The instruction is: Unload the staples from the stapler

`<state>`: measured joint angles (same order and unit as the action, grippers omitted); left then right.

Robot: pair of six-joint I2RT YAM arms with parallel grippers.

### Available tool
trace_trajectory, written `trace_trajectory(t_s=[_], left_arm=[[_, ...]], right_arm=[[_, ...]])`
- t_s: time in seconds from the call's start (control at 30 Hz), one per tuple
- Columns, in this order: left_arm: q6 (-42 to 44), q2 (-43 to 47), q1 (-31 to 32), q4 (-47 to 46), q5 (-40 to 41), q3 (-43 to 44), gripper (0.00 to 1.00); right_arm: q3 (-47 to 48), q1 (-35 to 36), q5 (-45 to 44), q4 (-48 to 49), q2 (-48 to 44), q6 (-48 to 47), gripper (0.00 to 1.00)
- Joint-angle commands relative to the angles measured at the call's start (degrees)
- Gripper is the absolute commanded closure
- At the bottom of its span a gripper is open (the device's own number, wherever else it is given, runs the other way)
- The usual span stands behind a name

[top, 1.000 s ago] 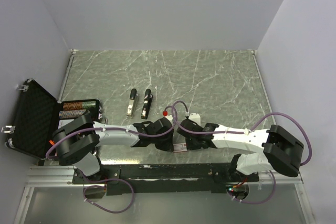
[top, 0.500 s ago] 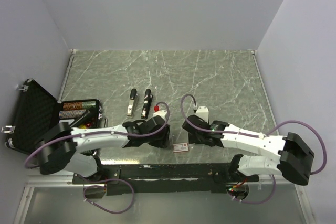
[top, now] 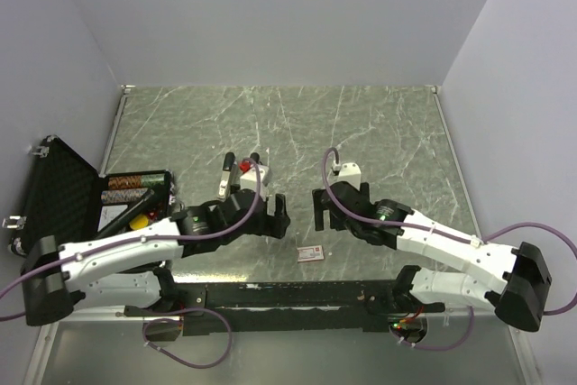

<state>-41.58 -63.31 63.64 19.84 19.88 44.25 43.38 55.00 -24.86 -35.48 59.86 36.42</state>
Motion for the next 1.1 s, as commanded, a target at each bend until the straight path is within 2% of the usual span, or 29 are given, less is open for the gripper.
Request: trace_trajectory(t_s=[0.0, 0.4, 0.7, 1.07], left_arm=[[2.91, 3.81, 0.17, 0.63, 7.01, 2.76, 0.01], [8.45, 1.44, 0.26, 5.91, 13.86, 11.12, 0.01], [13.01, 0.82, -0.26, 4.69, 17.21, 14.98, 0.01], [18.55, 2.66, -11.07, 3.45, 11.24, 18.59, 0.01]], right_arm=[[5.4, -0.77, -3.26, 1.21, -2.11, -6.27, 0.0], [15.06, -0.95, -7.12, 0.24, 0.88, -9.62, 0.0], [19.81, -0.86, -12.76, 0.24, 2.98, -13.39, 0.0], [23.16, -0.95, -9.69, 3.58, 2.64, -18.57, 0.0]])
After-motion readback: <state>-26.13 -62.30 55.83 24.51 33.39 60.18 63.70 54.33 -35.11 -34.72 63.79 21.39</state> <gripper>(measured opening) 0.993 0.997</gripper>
